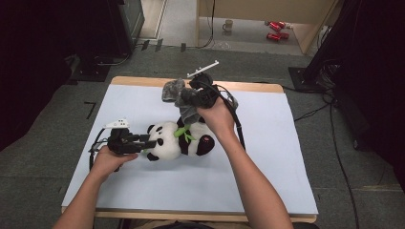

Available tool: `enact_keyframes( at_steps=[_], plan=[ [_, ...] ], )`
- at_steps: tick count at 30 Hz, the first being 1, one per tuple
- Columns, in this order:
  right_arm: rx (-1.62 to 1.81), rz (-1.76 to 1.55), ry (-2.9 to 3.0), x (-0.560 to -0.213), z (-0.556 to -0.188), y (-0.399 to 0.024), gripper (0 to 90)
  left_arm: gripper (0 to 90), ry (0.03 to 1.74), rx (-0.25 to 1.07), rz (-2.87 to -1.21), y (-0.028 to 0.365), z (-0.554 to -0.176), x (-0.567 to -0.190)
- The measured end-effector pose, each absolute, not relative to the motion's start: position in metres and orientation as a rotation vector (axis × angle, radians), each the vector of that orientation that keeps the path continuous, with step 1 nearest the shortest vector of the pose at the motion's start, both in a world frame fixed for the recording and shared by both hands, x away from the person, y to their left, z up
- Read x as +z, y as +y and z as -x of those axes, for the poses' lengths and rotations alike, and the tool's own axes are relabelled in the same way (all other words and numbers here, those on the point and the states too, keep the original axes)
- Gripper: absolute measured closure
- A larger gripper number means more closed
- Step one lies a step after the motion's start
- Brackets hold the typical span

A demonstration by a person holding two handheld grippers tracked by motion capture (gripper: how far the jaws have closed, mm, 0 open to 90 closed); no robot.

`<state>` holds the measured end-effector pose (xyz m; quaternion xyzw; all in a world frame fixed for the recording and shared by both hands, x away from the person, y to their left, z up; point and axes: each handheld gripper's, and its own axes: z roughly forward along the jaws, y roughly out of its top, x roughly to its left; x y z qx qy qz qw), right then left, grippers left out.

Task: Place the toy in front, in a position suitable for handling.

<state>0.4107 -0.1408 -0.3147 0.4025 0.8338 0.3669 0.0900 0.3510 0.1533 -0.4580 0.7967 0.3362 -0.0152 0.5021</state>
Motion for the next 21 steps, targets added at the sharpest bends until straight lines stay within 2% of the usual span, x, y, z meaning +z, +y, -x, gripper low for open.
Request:
enact_keyframes(
  at_steps=[13, 21],
  plan=[
    [1.081, -1.054, 2.663, -0.334, -0.393, -0.076, 77.4, 55.2, 0.81, -0.006, -1.937, 0.152, -0.351, -0.455],
    [0.976, -1.044, 2.776, -0.366, -0.391, -0.053, 77.4, 55.1, 0.81, -0.001, -1.939, 0.152, -0.351, -0.455]
  ],
)
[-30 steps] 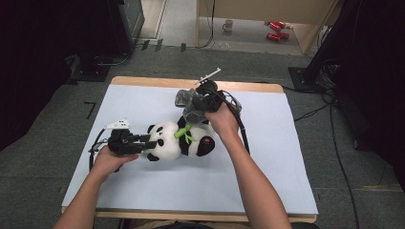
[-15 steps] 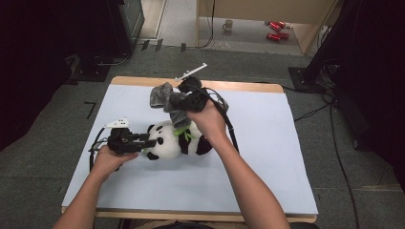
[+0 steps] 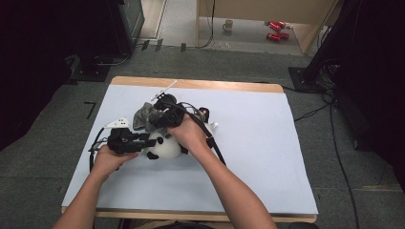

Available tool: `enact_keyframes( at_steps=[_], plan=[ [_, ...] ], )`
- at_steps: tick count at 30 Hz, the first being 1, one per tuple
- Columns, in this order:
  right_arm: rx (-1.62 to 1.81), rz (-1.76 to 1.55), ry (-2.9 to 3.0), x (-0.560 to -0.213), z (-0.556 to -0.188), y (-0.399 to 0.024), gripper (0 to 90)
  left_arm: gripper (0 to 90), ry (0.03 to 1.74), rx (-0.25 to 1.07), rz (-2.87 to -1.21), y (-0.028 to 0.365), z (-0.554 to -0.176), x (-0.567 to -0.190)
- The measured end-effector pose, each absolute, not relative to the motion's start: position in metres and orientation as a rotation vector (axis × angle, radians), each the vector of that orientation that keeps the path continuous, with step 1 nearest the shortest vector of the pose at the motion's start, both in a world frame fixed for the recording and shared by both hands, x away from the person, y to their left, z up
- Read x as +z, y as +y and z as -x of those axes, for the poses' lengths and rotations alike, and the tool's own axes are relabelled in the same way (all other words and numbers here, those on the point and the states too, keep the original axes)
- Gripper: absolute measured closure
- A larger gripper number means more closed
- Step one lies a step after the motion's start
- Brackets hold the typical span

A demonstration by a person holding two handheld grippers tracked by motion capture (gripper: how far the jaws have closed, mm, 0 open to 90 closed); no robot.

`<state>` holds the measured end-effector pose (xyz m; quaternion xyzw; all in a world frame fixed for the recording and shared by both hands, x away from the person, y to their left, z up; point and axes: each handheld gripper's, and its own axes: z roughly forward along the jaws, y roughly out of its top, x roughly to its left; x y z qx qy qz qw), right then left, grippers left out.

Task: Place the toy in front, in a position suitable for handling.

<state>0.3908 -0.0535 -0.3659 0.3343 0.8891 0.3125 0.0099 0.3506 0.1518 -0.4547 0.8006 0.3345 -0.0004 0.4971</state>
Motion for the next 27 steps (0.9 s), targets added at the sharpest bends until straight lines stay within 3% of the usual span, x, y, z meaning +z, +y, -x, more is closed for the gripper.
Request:
enact_keyframes(
  at_steps=[11, 27],
  plan=[
    [0.927, -1.026, 2.78, -0.369, -0.39, -0.072, 77.9, 55.0, 0.807, -0.004, -1.952, 0.149, -0.35, -0.456],
    [0.93, -1.069, 2.731, -0.366, -0.38, -0.146, 78.2, 54.9, 0.789, -0.006, -1.965, 0.147, -0.349, -0.456]
  ],
)
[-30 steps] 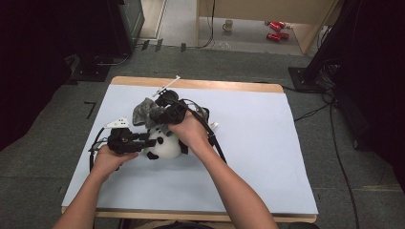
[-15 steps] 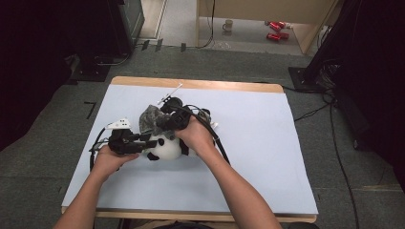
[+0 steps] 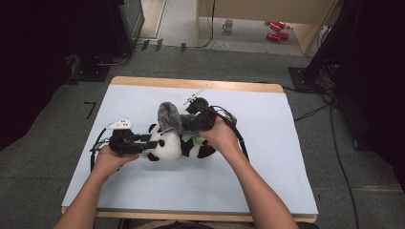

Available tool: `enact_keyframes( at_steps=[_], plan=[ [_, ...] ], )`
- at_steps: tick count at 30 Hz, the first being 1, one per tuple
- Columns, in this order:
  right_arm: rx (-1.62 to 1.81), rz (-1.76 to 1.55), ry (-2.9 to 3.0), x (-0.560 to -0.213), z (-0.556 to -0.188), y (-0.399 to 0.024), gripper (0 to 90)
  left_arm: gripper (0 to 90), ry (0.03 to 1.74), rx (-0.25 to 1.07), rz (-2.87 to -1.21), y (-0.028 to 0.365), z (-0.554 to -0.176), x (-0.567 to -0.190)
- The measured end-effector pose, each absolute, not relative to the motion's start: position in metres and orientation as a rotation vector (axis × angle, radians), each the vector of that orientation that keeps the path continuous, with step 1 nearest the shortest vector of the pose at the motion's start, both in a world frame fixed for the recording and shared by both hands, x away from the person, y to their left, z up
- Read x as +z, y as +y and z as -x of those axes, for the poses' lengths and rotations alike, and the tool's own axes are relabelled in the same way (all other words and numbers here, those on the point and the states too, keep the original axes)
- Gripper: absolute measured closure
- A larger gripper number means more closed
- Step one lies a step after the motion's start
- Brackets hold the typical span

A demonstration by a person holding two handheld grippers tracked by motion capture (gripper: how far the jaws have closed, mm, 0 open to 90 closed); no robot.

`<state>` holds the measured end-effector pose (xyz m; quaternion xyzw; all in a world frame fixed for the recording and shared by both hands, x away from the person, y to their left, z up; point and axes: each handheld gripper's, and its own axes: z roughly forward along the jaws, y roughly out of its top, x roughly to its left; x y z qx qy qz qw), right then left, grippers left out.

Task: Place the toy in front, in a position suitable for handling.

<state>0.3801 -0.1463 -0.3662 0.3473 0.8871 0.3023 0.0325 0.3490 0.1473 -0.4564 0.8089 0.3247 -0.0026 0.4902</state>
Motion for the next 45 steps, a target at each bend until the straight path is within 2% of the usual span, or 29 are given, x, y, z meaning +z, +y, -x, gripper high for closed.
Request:
enact_keyframes(
  at_steps=[16, 21, 27, 32, 39, 45],
  plan=[
    [0.889, -1.267, 2.667, -0.385, -0.373, -0.22, 78.5, 54.6, 0.806, -0.021, -1.954, 0.148, -0.351, -0.458],
    [0.959, -1.294, 2.64, -0.37, -0.372, -0.231, 78.9, 54.6, 0.817, -0.028, -1.95, 0.149, -0.352, -0.458],
    [1.144, -1.194, 2.603, -0.334, -0.369, -0.21, 79.0, 54.6, 0.82, -0.029, -1.946, 0.149, -0.351, -0.458],
    [1.203, -1.122, 2.625, -0.321, -0.374, -0.179, 79.0, 54.6, 0.818, -0.028, -1.945, 0.149, -0.351, -0.458],
    [1.21, -1.063, 2.669, -0.321, -0.387, -0.138, 79.0, 54.7, 0.816, -0.023, -1.944, 0.149, -0.351, -0.458],
    [1.166, -1.04, 2.733, -0.336, -0.394, -0.099, 79.0, 58.0, 0.813, 0.0, -1.949, 0.148, -0.351, -0.455]
  ],
)
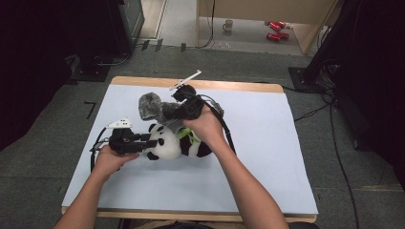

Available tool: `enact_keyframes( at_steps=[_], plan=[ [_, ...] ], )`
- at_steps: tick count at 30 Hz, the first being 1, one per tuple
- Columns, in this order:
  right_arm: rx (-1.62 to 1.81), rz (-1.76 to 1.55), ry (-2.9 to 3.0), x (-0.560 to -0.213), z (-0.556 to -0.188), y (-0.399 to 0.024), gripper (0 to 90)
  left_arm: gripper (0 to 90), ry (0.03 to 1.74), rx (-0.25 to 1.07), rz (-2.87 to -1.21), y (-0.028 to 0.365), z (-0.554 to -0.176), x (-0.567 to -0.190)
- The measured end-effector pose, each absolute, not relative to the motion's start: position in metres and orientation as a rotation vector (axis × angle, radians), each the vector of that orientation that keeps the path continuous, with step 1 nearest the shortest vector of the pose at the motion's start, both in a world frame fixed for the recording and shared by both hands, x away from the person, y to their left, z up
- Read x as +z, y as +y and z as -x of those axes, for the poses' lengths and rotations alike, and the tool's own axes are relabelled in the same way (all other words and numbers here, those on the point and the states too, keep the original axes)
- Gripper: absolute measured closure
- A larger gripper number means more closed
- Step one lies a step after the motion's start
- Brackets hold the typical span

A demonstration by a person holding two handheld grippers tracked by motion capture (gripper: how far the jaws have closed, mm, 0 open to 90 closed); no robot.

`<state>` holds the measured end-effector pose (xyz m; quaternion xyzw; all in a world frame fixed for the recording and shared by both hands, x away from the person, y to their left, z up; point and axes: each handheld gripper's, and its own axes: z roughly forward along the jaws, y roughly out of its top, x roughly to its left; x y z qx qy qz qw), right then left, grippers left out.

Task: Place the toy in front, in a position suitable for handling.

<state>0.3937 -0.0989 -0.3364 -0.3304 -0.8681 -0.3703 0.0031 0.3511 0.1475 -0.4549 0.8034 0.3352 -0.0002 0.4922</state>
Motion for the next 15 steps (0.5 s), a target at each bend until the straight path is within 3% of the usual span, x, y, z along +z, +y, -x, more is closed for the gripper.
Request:
enact_keyframes(
  at_steps=[7, 15],
  plan=[
    [-1.036, 1.032, -2.76, -0.366, -0.395, -0.078, 78.8, 64.0, 0.818, 0.018, -1.963, 0.145, -0.35, -0.452],
    [-1.043, 1.058, -2.754, -0.374, -0.395, -0.098, 78.6, 64.4, 0.796, 0.034, -1.98, 0.143, -0.35, -0.452]
  ],
)
